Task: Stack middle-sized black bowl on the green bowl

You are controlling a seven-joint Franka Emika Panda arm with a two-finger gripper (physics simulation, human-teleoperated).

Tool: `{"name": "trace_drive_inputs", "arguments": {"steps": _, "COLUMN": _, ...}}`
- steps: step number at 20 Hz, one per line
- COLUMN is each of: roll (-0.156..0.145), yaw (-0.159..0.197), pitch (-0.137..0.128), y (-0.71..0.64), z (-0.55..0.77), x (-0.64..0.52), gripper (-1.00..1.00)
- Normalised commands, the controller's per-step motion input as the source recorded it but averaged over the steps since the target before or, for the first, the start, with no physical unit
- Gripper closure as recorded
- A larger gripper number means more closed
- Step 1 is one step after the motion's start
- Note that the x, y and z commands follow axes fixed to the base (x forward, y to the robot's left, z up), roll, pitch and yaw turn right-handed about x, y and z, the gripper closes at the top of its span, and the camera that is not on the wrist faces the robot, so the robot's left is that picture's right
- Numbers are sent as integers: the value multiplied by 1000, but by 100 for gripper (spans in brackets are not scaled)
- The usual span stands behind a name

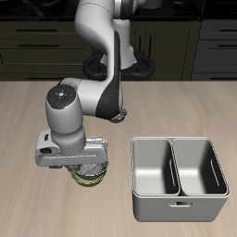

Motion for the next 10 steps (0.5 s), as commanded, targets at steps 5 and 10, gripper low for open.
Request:
{"name": "trace_drive_inputs", "arguments": {"steps": 5, "roll": -34, "yaw": 89, "pitch": -7, "y": 131, "z": 92, "x": -83, "gripper": -100}}
{"name": "trace_drive_inputs", "arguments": {"steps": 10, "roll": 48, "yaw": 4, "pitch": -27, "y": 210, "z": 201, "x": -171, "gripper": -100}}
